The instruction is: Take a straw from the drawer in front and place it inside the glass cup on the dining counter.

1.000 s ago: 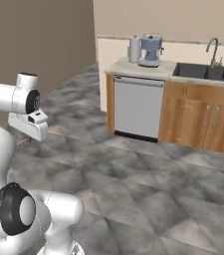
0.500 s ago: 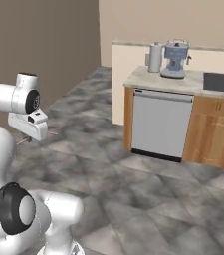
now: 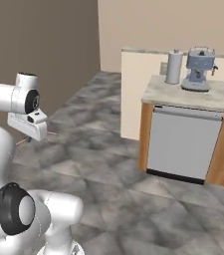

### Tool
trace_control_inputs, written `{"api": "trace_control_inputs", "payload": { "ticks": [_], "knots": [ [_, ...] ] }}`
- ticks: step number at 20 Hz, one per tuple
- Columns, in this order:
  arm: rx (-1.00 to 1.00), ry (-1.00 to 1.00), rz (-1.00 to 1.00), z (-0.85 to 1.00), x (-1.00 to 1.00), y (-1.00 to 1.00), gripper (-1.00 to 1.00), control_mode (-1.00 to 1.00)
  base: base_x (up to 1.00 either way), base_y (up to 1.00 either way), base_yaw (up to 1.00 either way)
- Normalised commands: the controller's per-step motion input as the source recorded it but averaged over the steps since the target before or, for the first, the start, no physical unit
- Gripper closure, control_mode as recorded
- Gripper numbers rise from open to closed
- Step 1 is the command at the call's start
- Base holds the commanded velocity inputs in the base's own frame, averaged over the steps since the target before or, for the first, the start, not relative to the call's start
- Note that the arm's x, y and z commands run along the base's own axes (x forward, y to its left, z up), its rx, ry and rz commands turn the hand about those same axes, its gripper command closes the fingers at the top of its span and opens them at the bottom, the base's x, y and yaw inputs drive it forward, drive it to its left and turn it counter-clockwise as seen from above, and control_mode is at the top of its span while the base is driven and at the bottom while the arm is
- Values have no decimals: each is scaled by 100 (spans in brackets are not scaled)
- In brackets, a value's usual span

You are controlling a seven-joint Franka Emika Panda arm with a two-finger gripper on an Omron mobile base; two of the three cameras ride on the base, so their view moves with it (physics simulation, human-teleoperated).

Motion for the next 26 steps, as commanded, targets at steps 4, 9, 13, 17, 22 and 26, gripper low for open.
{"api": "trace_control_inputs", "payload": {
  "ticks": [4, 9, 13, 17, 22, 26],
  "knots": [
    [0, 0, 0, 0, 0, 0, 100, 100, 100, 73, -11],
    [0, 0, 0, 0, 0, 0, 100, 100, 100, 68, -12],
    [0, 0, 0, 0, 0, 0, 100, 100, 100, 58, -12],
    [0, 0, 0, 0, 0, 0, 100, 100, 100, 57, -13],
    [0, 0, 0, 0, 0, 0, 100, 100, 100, 52, -15],
    [0, 0, 0, 0, 0, 0, 100, 100, 100, 42, -18]
  ]
}}
